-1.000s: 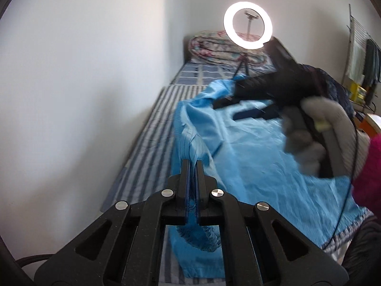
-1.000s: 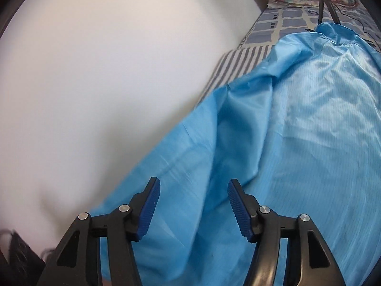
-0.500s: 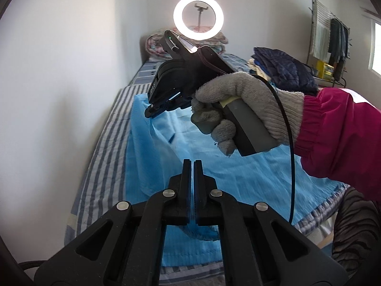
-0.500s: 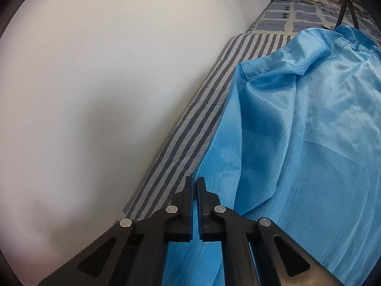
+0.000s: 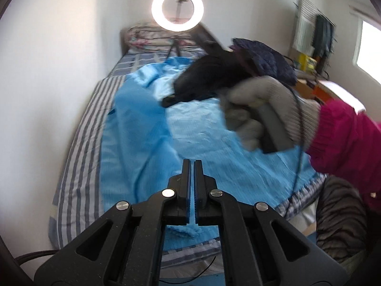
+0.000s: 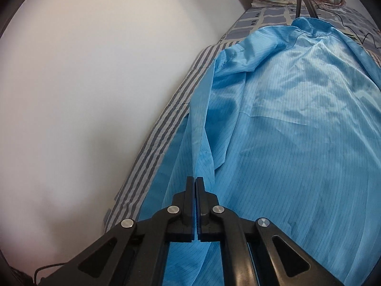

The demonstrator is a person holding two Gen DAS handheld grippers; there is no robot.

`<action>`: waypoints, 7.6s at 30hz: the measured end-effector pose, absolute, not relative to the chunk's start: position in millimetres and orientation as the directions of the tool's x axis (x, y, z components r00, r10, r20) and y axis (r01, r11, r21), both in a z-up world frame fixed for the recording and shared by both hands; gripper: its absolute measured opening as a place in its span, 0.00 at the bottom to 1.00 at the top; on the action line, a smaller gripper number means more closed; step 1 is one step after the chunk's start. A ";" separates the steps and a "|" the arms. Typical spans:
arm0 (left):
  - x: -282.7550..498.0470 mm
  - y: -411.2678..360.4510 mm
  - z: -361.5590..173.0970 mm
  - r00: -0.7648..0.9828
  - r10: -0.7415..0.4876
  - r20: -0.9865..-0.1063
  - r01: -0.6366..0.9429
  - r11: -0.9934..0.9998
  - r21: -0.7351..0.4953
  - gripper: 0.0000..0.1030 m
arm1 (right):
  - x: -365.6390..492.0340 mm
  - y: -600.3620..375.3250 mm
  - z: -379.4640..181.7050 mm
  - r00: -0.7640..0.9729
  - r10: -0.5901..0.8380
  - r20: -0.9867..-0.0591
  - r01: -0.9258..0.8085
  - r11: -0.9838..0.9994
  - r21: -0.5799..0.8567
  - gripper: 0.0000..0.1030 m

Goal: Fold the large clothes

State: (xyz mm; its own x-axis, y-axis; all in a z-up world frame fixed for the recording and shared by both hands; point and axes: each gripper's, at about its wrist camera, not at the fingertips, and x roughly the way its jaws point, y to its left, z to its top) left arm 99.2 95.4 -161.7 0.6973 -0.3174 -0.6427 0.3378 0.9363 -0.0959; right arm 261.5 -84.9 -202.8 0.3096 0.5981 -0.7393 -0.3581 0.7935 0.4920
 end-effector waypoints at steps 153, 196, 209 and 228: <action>94.9 216.3 -273.8 0.408 -0.314 -0.857 -0.142 0.906 -0.400 0.00 | 390.6 35.9 -211.7 0.295 0.457 -0.839 -0.444 0.843 0.303 0.36; 131.2 254.1 -282.0 0.434 -0.354 -0.828 -0.223 0.849 -0.479 0.01 | 184.9 2.9 -266.9 0.304 0.456 -0.837 -0.572 0.789 0.223 0.34; 124.4 242.2 -253.1 0.498 -0.344 -0.796 -0.173 0.860 -0.480 0.00 | 249.5 5.7 -273.5 0.330 0.393 -0.858 -0.452 0.864 0.222 0.27; 126.1 231.1 -244.4 0.516 -0.322 -0.793 -0.150 0.878 -0.454 0.00 | 245.2 110.9 -237.0 0.179 0.341 -0.923 -0.504 0.837 0.211 0.65</action>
